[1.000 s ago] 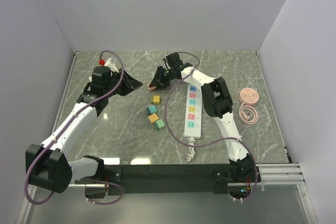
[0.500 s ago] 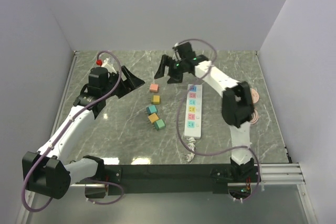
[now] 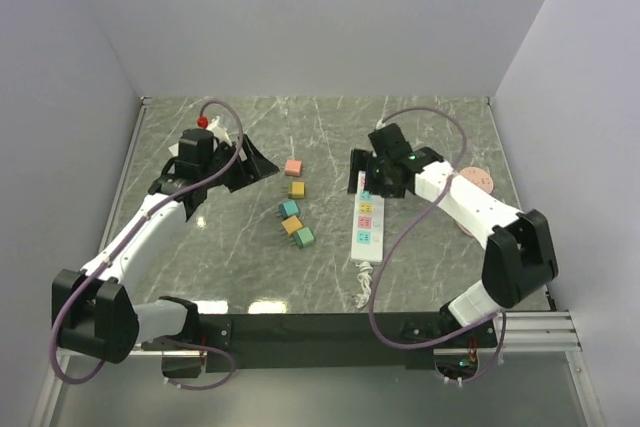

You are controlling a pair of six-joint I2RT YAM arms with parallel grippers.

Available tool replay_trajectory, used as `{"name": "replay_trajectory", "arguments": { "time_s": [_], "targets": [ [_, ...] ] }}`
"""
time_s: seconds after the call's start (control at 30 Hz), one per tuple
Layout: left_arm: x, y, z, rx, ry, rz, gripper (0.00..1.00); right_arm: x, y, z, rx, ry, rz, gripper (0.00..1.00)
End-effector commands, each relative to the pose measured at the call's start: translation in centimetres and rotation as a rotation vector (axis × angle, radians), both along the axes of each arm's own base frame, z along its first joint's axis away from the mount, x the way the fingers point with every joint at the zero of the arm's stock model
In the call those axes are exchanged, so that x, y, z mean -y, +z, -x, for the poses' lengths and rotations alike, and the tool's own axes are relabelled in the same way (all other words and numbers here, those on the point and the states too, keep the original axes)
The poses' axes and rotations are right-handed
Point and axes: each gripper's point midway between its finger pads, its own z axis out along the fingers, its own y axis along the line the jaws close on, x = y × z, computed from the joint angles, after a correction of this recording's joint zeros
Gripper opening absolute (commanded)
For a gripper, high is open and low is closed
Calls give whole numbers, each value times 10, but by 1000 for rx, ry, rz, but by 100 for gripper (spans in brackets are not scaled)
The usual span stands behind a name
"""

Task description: Pull the plug off the socket

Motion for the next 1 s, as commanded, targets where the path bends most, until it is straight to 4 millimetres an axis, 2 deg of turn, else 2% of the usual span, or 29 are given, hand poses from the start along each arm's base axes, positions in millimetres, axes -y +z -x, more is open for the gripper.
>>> {"name": "replay_trajectory", "arguments": {
  "time_s": [0.0, 0.07, 0.17, 0.33, 0.5, 0.6, 0.63, 0.67, 0.73, 0.77, 0.8, 0.83, 0.9, 0.97],
  "targets": [
    [10, -8, 4, -10, -62, 32, 75, 31, -32, 12, -44, -76, 236, 98],
    [11, -13, 5, -18, -65, 40, 75, 28, -49, 18, -74, -52, 254, 99],
    [12, -20, 7, -30, -61, 42, 75, 17, -64, 16, -95, -32, 228, 100],
    [24, -33, 6, -64, -79, 50, 71, 1, -80, 14, -131, -16, 274, 97],
    [47, -45, 4, -103, -113, 40, 66, 10, -110, 13, -216, -63, 419, 96],
    [62, -47, 4, -115, -136, 43, 61, 28, -122, 19, -243, -119, 471, 94],
    [67, -46, 3, -116, -142, 45, 56, 32, -125, 22, -250, -143, 471, 93],
    [78, -42, 4, -104, -166, 46, 53, 47, -130, 28, -273, -174, 483, 93],
    [90, -53, 4, -130, -184, 30, 48, 61, -135, 32, -285, -221, 479, 92],
    [99, -52, 4, -130, -198, 22, 43, 72, -139, 41, -300, -239, 489, 91],
    [103, -63, 2, -160, -197, 5, 39, 86, -140, 40, -303, -281, 494, 91],
    [108, -64, 1, -168, -196, 5, 33, 97, -144, 46, -321, -305, 505, 91],
    [113, -81, -1, -213, -177, -27, 25, 117, -140, 45, -323, -371, 503, 91],
    [117, -89, -4, -236, -154, -54, 14, 135, -137, 47, -325, -424, 515, 91]
  ]
}}
